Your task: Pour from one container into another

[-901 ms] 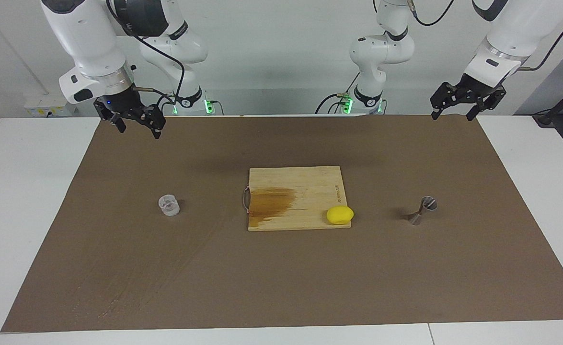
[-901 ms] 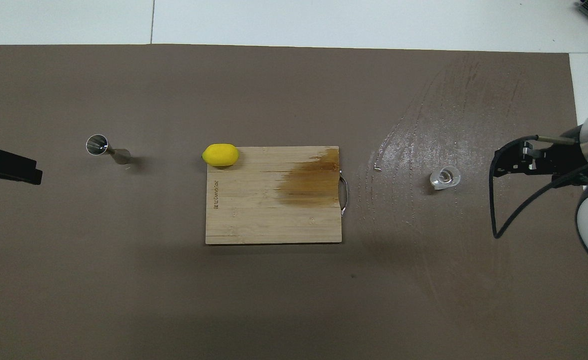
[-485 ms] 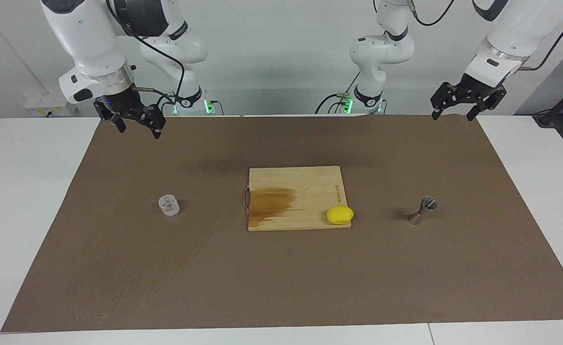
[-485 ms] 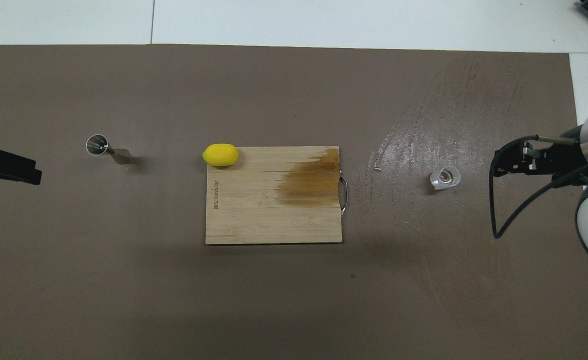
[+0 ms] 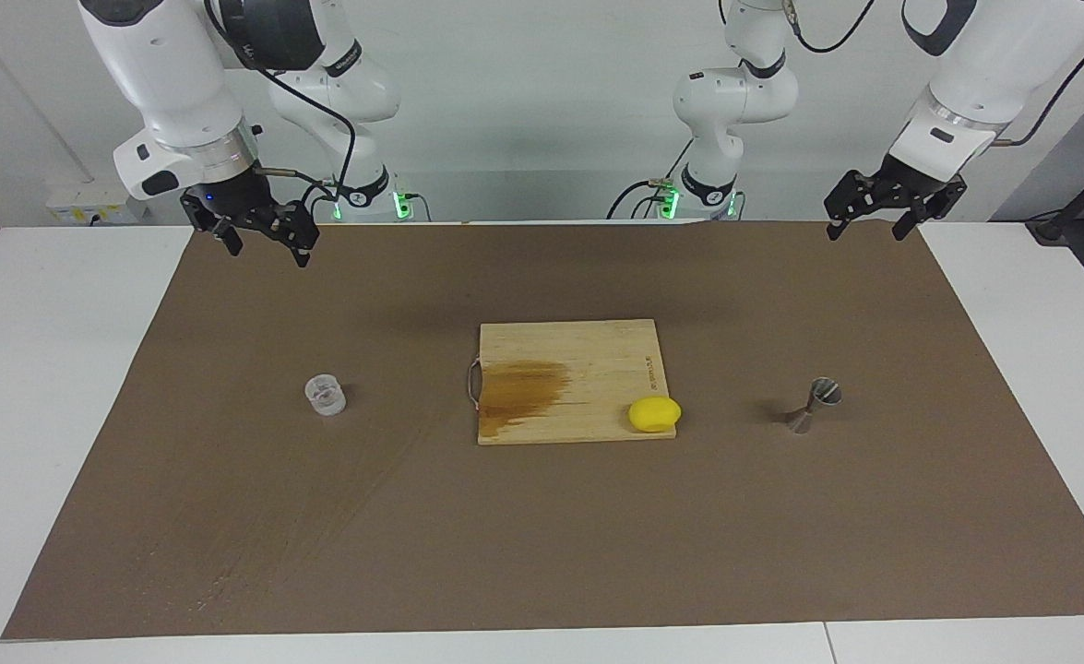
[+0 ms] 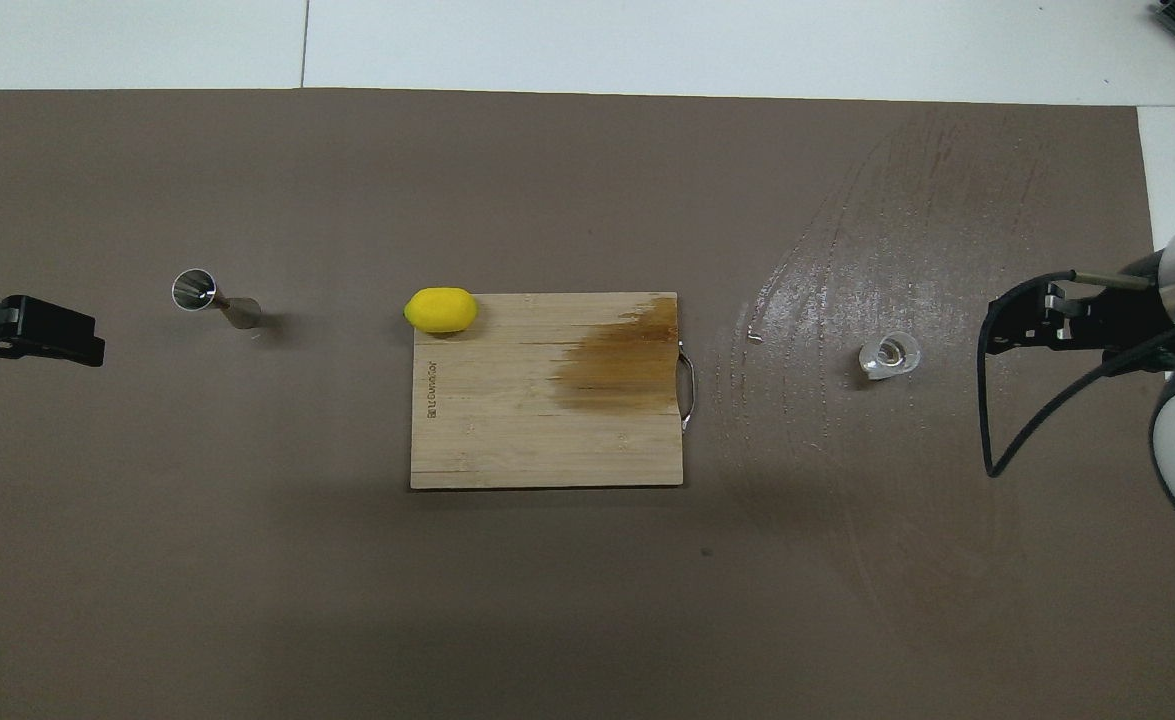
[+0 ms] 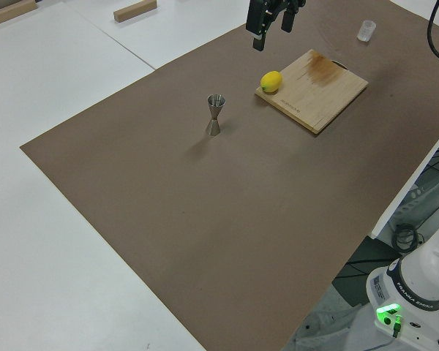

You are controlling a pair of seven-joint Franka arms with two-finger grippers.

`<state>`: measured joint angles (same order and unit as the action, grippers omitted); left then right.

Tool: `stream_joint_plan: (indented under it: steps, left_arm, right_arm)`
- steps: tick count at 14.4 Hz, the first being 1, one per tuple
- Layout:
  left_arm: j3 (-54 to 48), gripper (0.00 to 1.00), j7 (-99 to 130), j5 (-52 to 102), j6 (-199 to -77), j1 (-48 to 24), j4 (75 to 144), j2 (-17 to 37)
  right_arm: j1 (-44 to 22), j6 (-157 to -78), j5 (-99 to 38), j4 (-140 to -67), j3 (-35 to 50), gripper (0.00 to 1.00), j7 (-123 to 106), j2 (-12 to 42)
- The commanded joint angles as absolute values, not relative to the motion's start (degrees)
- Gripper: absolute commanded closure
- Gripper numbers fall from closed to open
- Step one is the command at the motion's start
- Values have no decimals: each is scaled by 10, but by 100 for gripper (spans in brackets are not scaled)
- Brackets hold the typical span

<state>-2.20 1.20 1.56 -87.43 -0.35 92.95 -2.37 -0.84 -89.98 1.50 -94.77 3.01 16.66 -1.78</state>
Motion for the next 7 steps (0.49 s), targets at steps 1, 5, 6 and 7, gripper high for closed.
stream_joint_plan:
  steps: [1,5,6,7]
  left_arm:
    - [-20,0,60,18,-897,-10,933,24]
    - [19,0,155,137,-915,17,975,72]
    - [48,0,169,182,-926,17,1004,68]
    - [76,0,186,230,-942,17,1025,65]
  right_arm:
    - [0,-898,8,-961,33,0,156,-31]
    - [0,-898,8,-961,33,0,156,-31]
    - [0,-898,8,-961,33,0,156,-31]
    - [0,-898,8,-961,33,0,156,-31]
